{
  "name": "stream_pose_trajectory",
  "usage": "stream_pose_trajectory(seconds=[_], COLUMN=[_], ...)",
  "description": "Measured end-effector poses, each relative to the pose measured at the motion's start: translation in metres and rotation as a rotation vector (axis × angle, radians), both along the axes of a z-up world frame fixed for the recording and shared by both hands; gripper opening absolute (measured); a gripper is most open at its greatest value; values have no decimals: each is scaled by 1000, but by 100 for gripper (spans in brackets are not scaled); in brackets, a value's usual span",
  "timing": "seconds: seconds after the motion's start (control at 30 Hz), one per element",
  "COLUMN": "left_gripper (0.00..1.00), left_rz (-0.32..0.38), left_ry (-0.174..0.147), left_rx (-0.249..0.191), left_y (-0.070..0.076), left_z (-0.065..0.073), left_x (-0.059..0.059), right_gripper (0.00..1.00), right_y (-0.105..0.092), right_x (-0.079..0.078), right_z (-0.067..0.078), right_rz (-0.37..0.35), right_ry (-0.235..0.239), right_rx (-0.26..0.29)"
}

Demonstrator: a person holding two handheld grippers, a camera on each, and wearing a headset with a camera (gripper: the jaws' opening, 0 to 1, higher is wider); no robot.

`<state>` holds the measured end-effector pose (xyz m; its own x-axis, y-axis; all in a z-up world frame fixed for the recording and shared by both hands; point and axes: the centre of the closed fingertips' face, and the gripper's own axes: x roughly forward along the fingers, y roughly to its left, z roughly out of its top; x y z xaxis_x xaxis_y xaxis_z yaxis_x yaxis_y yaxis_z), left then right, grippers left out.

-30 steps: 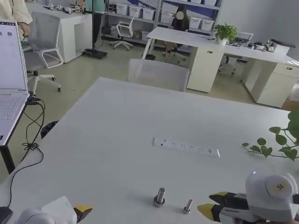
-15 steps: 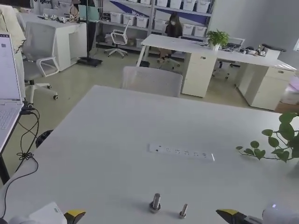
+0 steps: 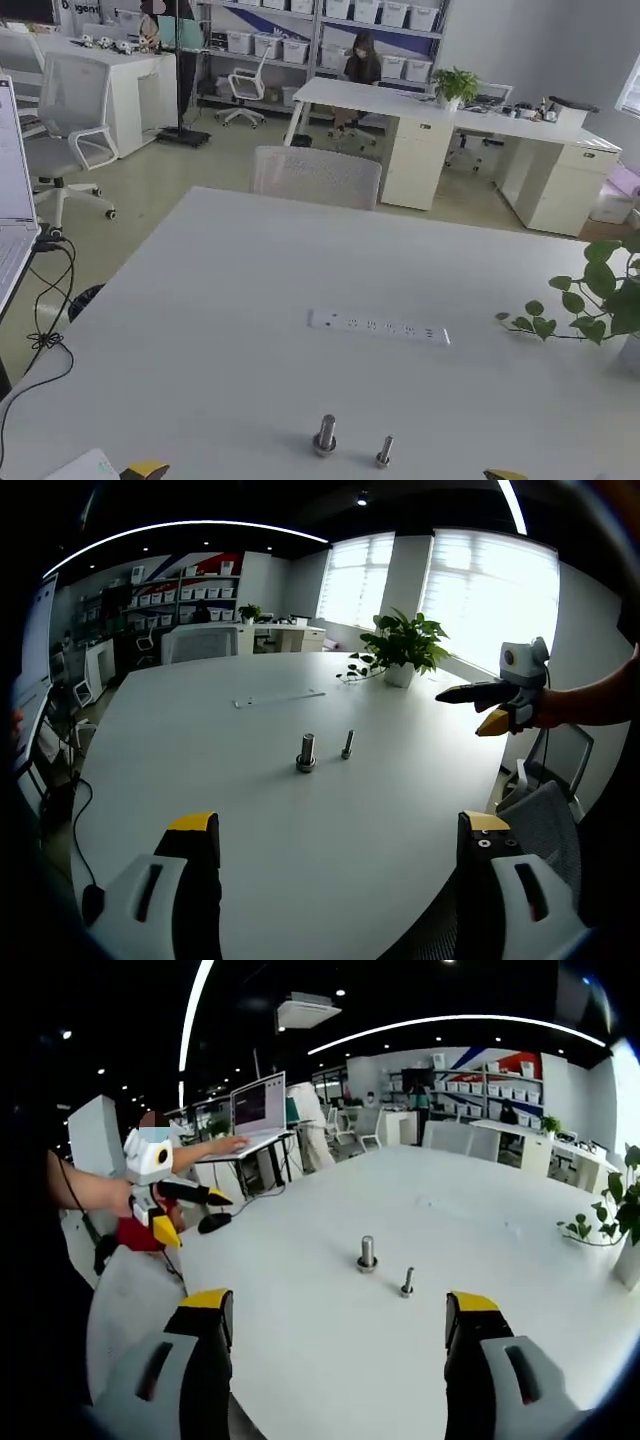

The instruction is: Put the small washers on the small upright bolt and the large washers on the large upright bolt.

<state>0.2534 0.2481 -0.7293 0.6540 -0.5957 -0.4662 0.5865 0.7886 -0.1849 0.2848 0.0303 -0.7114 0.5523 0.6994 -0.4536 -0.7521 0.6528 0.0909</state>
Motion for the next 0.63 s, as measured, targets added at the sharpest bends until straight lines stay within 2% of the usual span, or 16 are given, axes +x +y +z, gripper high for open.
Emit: stream_pose_trajectory(seconds=[0.17,0.23,0.4,0.43,0.57,0.63], left_gripper=[99,99,99,99,99,99], left_rz=[-7,-9,-10,-9,-10,-11], left_ry=[-1,3,5,5,10,10], left_rx=[19,33,41,44,46,40], left_y=[0,-1,-2,-1,-2,-2], left_z=[-3,-6,-7,-8,-10,-9], left_x=[-4,-5,-8,-8,-9,-10], right_gripper=[96,98,100,100,100,100], right_y=[-4,-7,-13,-13,-11,-11], right_x=[-4,-6,-14,-17,-20,-19], right_z=[-4,-9,-20,-24,-26,-24], right_rz=[-13,-18,-34,-26,-19,-24], right_ry=[3,2,42,66,57,54], right_rx=[-3,-21,-38,-38,-58,-46])
